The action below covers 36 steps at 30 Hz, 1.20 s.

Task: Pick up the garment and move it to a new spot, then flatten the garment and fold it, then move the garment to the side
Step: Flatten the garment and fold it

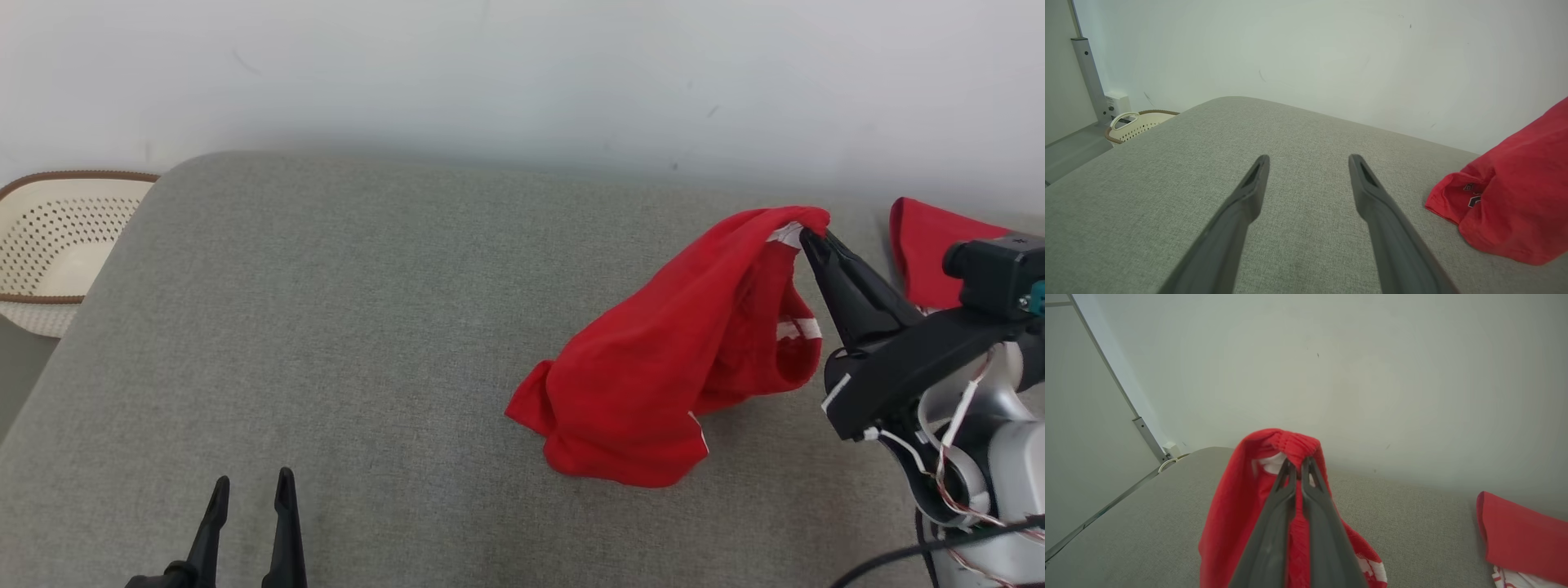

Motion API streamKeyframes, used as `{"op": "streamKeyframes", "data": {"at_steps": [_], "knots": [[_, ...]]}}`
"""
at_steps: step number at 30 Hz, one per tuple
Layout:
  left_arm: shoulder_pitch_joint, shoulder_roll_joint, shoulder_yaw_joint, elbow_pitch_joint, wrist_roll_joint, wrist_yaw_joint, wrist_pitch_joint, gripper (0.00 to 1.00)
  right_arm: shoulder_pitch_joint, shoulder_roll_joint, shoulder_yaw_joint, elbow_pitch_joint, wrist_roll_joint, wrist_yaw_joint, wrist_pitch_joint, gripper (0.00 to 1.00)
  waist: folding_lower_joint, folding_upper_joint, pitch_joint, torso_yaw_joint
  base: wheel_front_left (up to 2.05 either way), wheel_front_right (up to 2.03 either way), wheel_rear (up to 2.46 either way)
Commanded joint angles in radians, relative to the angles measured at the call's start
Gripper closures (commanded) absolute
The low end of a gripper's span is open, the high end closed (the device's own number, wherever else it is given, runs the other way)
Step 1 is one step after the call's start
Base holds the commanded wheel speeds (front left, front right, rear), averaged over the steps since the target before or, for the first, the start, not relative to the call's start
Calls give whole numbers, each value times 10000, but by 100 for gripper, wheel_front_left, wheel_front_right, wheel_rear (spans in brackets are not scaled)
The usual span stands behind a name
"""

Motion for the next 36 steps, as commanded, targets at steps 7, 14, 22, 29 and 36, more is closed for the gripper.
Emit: {"op": "streamKeyframes", "data": {"at_steps": [7,14,22,29,36], "knots": [[-187,-1,-39,123,-48,-31,-40,0,-577,-197,237,2953,-597,3,-1153,0,0,0,111,144,0,0,0],[-154,-3,-10,202,-14,-67,-40,0,-781,-16,503,4310,-728,3,-1607,0,0,0,127,-29,0,0,0],[-134,-2,17,200,-10,-78,-40,0,-758,-25,298,4630,-1017,3,-1795,0,0,0,114,-337,0,0,0],[-41,-5,-152,83,-90,-6,-40,0,15,178,-353,3792,-775,3,-2933,0,0,0,82,-528,0,0,0],[16,-2,-190,-12,-64,-13,-40,0,1087,630,-919,2999,-1032,2,-4286,0,0,0,44,-738,0,0,0]]}}
